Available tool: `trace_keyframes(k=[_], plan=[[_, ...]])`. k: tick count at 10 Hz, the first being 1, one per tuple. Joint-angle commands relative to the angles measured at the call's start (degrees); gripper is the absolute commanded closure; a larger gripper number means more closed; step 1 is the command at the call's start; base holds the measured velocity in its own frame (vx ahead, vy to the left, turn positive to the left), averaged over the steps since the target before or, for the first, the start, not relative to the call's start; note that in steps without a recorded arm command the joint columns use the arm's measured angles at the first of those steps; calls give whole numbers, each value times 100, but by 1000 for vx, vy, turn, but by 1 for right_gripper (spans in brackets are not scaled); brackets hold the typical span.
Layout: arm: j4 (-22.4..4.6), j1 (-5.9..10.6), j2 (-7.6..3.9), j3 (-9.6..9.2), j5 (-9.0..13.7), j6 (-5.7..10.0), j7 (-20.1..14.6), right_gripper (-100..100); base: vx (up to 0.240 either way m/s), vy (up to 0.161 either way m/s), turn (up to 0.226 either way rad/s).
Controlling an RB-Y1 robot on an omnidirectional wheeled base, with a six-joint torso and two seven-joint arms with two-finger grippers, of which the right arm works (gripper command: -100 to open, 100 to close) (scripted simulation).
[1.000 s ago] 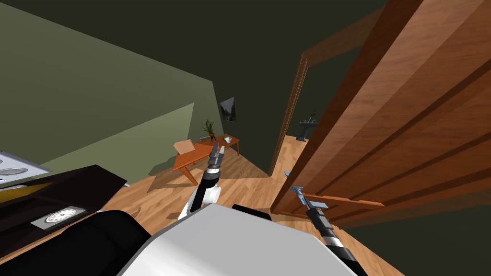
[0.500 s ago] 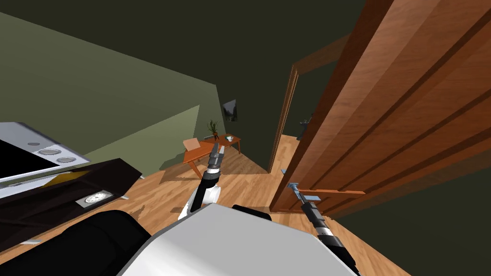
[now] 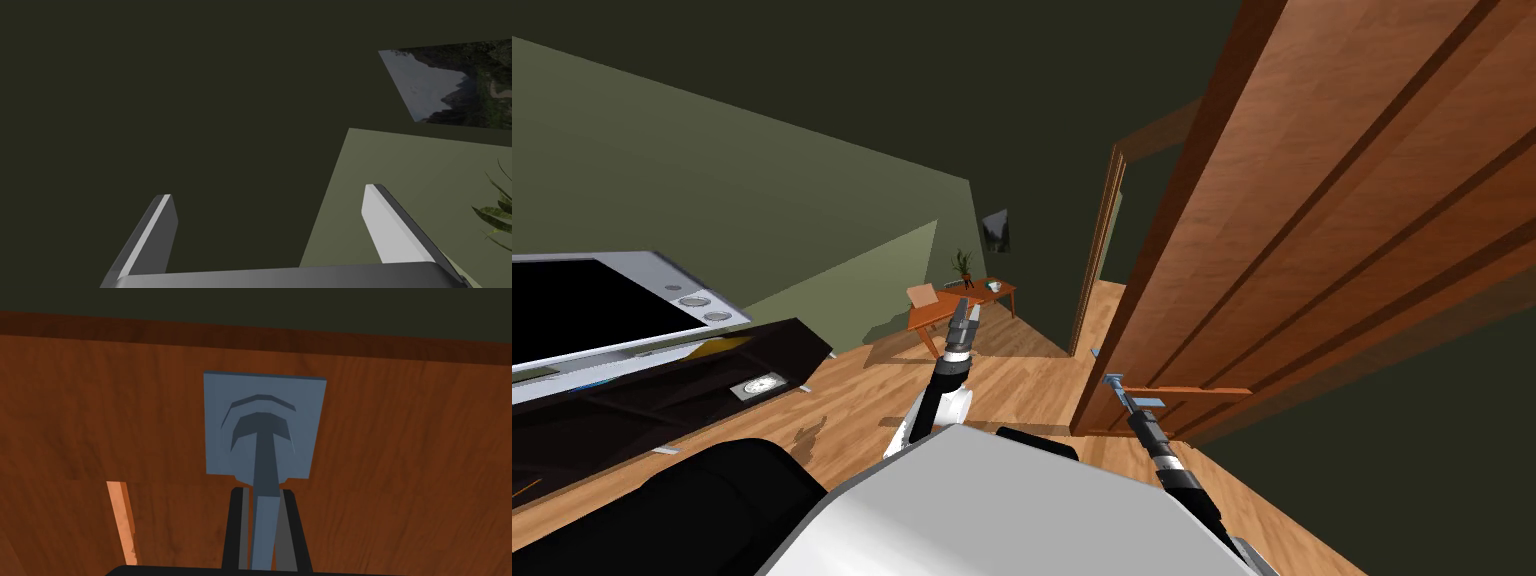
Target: Pull the door open
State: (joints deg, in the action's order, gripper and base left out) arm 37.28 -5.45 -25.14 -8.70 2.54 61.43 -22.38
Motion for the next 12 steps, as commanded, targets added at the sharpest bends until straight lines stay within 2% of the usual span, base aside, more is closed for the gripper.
trace_keyframes(k=[1,2,4,6,8,9,10,12], plan=[[158,-48,33,-71,1,-100,20,100,-74,-48,6],[252,0,50,-167,47,-215,72,100,-109,-93,49],[330,39,64,-247,85,-310,115,100,-100,-154,86],[186,28,50,-234,87,-185,68,100,-52,-32,125],[-30,24,-21,-192,146,-3,9,100,-175,-20,304],[-30,24,-21,-192,146,-3,9,100,-167,-22,107],[-189,21,-73,-161,191,134,-36,100,-194,-61,223],[-356,19,-129,-128,238,278,-83,100,-186,-57,253]])
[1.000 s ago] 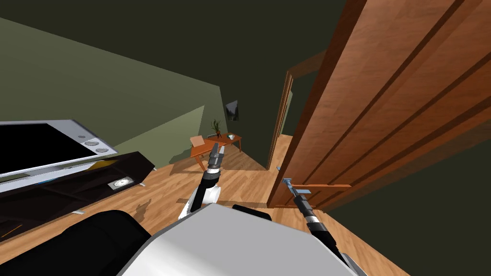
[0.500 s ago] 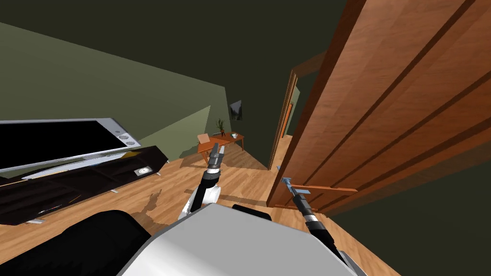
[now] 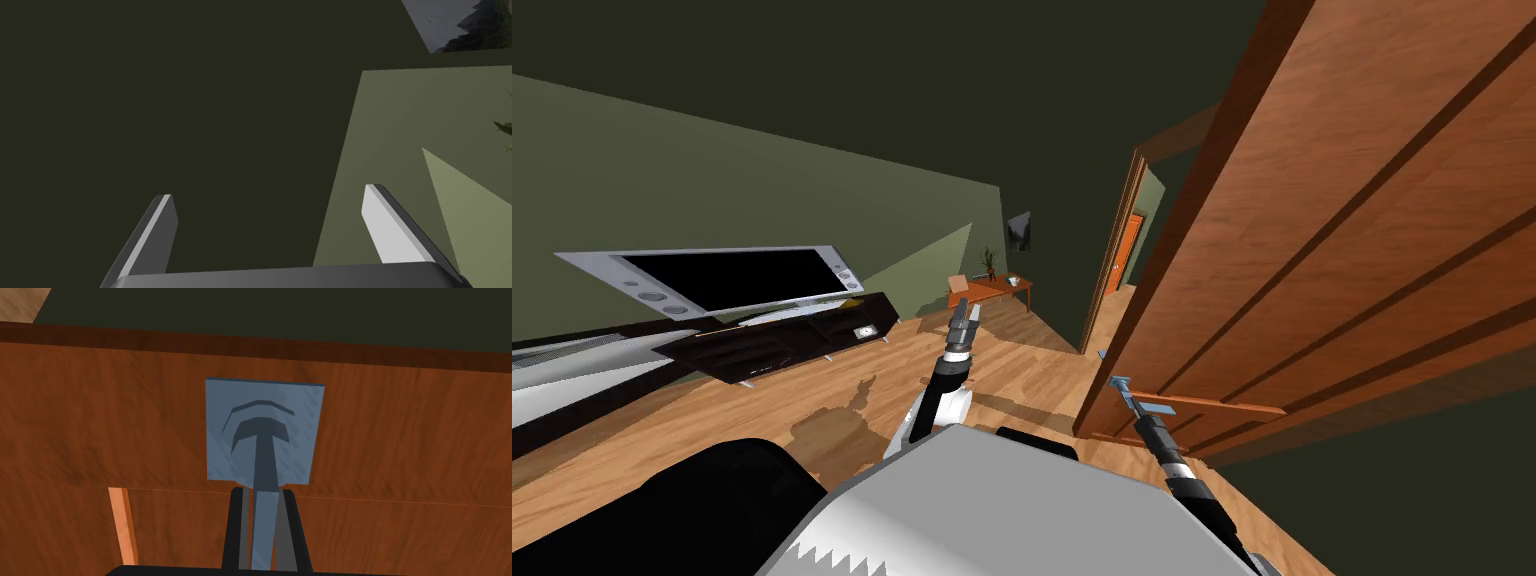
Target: Pull the door open
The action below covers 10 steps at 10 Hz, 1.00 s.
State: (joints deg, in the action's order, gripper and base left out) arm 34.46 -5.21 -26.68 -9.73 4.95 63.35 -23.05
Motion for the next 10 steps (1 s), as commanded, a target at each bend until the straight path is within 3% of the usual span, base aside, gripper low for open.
trace_keyframes(k=[1,6,7,10], plan=[[-183,-6,-12,-4,27,181,-47,100,-203,-92,244],[-575,-8,-143,75,142,528,-162,100,-190,-81,216],[-549,8,-87,34,109,505,-140,100,-73,-17,34],[-669,-74,-135,2,127,713,-184,100,-147,-62,154]])
